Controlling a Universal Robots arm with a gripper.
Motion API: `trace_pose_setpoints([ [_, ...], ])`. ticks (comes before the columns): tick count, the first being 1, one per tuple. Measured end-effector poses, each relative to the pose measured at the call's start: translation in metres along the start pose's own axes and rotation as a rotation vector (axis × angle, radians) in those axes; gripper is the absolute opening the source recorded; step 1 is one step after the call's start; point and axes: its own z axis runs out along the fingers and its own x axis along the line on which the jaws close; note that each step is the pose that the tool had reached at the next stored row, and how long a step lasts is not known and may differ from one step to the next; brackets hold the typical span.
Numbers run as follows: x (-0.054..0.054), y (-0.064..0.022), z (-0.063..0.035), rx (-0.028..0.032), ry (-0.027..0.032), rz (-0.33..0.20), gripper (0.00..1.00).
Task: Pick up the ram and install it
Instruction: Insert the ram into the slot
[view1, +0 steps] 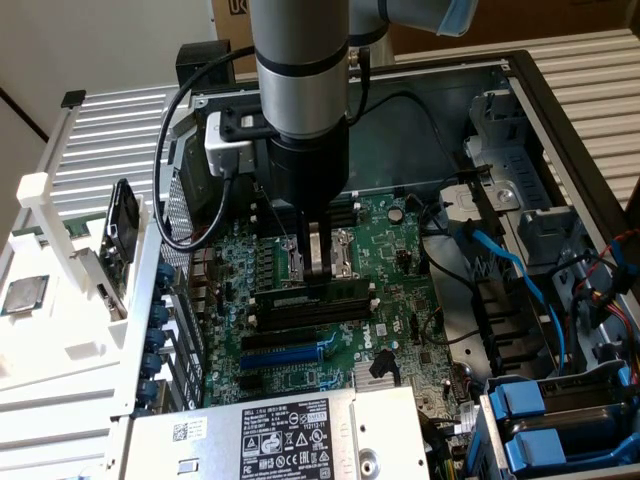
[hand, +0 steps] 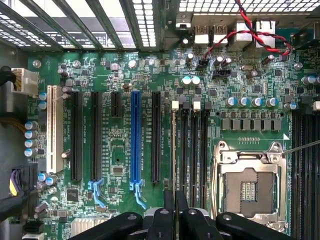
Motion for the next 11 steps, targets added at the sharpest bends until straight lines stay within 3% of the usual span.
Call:
trace_pose_setpoints([
  [11,0.0,0.0007,0.0035,0.0024,-0.0006,0.002,0.13],
])
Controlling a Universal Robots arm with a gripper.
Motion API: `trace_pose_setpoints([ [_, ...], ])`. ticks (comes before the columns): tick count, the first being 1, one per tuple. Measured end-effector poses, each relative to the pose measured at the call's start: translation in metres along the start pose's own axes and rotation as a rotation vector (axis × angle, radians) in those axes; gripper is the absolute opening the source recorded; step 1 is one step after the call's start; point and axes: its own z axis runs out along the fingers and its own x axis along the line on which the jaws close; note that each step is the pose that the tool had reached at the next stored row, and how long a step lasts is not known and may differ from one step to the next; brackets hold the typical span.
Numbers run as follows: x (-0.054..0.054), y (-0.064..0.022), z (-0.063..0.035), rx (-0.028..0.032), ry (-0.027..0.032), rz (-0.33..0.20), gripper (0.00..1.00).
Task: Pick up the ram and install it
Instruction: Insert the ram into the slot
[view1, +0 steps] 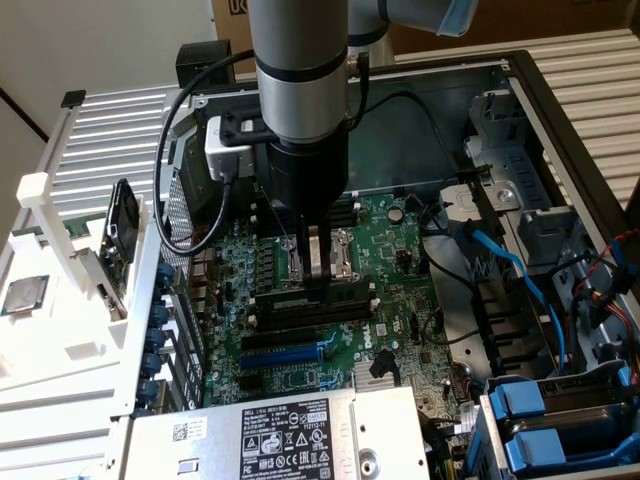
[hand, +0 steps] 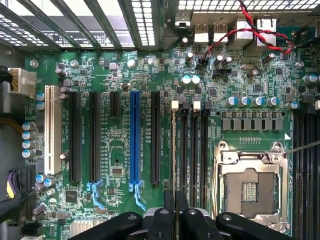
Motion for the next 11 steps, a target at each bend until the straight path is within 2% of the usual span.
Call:
trace_pose_setpoints([
  [11,-0.0001,0.0002,0.0036,-0.0001,0.0002,0.001,0.13],
])
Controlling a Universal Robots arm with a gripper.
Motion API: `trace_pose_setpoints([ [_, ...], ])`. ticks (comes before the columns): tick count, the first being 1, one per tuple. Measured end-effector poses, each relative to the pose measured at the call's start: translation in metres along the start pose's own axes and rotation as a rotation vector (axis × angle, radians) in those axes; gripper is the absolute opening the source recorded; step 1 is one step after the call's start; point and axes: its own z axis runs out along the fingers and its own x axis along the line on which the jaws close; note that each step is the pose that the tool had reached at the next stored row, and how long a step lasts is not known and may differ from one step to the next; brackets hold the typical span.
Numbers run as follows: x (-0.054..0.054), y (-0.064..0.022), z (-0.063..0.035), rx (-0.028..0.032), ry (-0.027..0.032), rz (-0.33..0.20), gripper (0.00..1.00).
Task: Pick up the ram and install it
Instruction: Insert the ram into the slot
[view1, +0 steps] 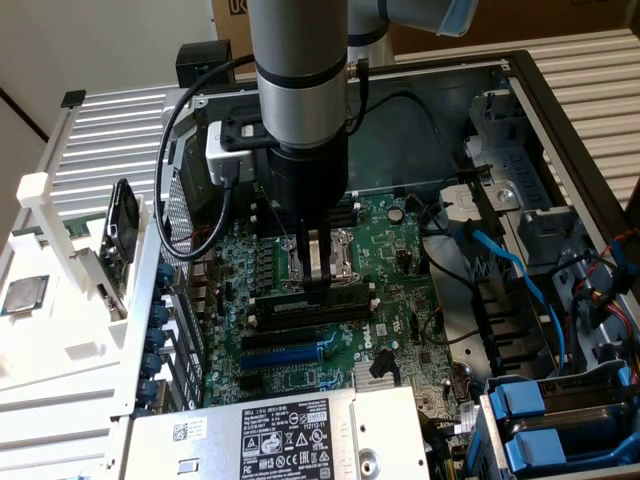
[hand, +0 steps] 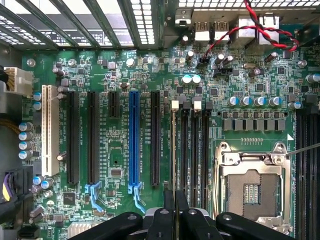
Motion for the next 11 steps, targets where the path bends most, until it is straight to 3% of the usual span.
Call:
trace_pose_setpoints([
  [11,-0.0004,0.0001,0.0007,0.0,0.0,0.002,0.13],
])
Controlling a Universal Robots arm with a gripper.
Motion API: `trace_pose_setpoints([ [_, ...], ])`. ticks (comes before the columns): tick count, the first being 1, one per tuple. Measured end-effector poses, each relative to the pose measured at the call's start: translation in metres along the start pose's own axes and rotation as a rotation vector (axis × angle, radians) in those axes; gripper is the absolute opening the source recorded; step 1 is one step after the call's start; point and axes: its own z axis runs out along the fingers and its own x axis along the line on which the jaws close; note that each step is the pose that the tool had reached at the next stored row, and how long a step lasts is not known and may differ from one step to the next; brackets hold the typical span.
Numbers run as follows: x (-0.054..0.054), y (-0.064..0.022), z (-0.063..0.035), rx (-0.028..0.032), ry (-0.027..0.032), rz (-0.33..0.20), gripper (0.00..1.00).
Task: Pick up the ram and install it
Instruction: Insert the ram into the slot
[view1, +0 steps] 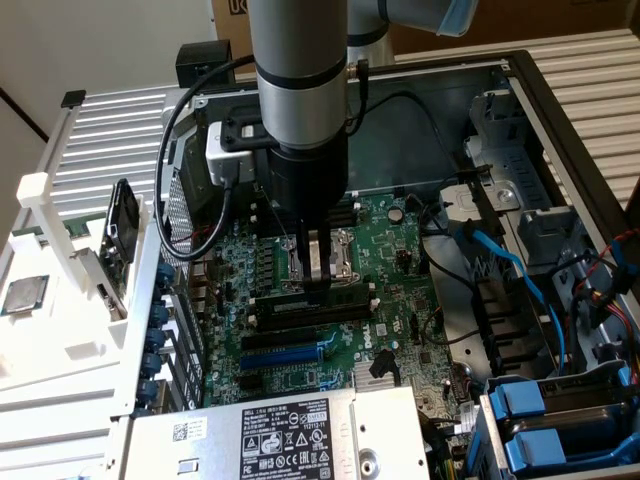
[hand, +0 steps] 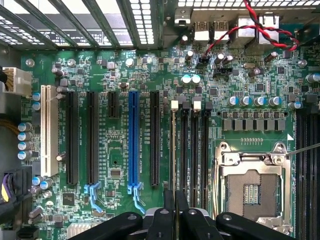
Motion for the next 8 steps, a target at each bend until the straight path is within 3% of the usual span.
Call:
trace_pose_setpoints([
  [8,0.0005,0.0,0.0004,-0.0002,0.0001,0.003,0.13],
])
